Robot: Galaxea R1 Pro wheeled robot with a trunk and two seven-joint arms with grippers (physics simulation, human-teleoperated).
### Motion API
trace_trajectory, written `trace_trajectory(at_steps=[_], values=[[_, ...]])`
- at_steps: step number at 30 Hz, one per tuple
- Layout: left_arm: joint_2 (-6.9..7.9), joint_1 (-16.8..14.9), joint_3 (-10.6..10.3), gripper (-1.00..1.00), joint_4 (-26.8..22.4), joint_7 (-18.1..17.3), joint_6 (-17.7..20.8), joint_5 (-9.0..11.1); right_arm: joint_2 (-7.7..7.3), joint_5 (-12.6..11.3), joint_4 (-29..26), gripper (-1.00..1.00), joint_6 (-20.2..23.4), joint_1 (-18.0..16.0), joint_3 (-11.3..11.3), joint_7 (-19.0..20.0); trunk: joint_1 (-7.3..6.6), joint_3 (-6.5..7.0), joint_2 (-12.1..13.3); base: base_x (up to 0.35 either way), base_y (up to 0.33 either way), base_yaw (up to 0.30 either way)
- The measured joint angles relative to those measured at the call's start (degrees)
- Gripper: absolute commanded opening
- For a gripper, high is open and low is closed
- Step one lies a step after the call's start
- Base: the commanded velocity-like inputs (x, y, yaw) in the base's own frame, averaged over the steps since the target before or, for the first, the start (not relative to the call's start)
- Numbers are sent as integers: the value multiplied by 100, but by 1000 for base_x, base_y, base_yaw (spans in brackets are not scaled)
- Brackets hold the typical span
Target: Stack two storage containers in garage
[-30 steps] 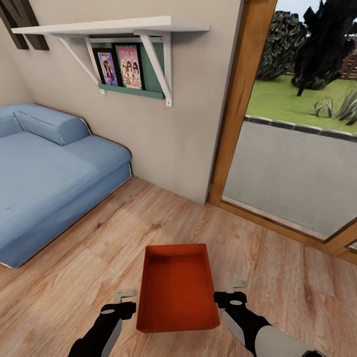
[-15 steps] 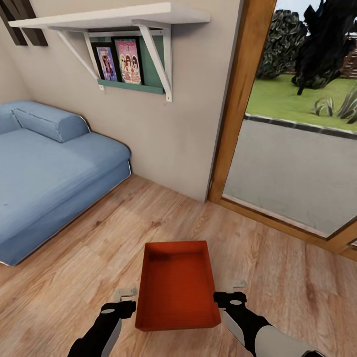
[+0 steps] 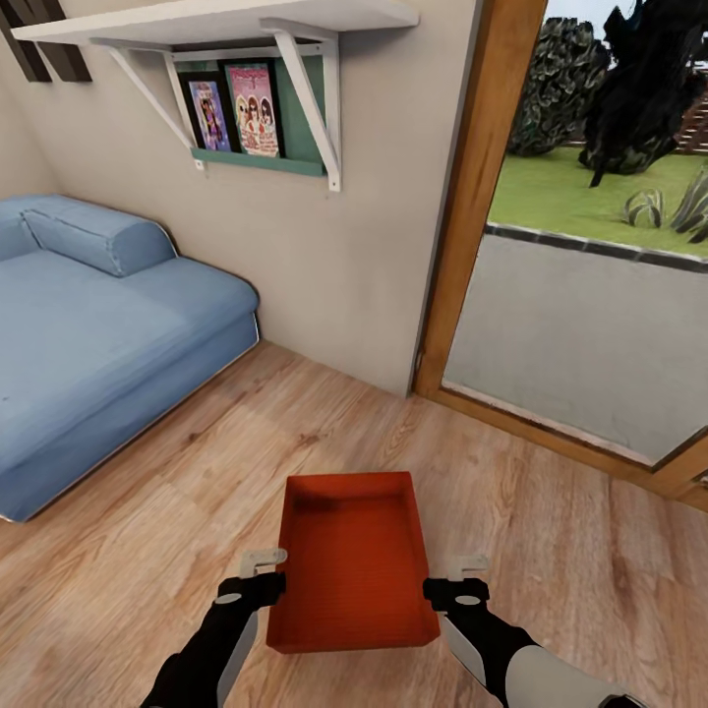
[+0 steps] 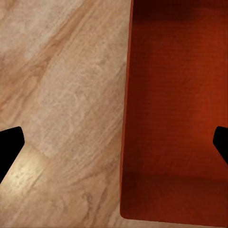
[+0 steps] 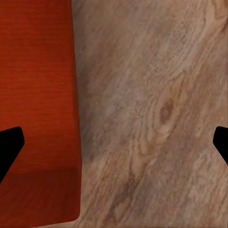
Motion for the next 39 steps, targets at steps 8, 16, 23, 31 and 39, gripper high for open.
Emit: trace_trajectory(at_steps=[8,16,23,31,39], values=[[0,-2,-7,100,-74,0,-14,-1,-3,1,0,100,0,1,3,3,88,-72,-162,0,0,0],[2,-1,-223,100,-155,-18,-7,6,-9,1,0,100,0,0,3,10,86,-72,-162,102,20,0],[19,-1,-241,100,-185,-17,-54,8,-9,1,0,100,0,-1,3,30,88,-72,-162,92,14,0],[16,-1,-251,100,-159,-16,-61,8,-12,2,0,100,-8,0,3,39,88,-72,-162,3,0,0],[20,-1,-256,100,-134,-15,-64,8,-18,2,1,100,-16,0,3,47,88,-72,-162,0,0,0]])
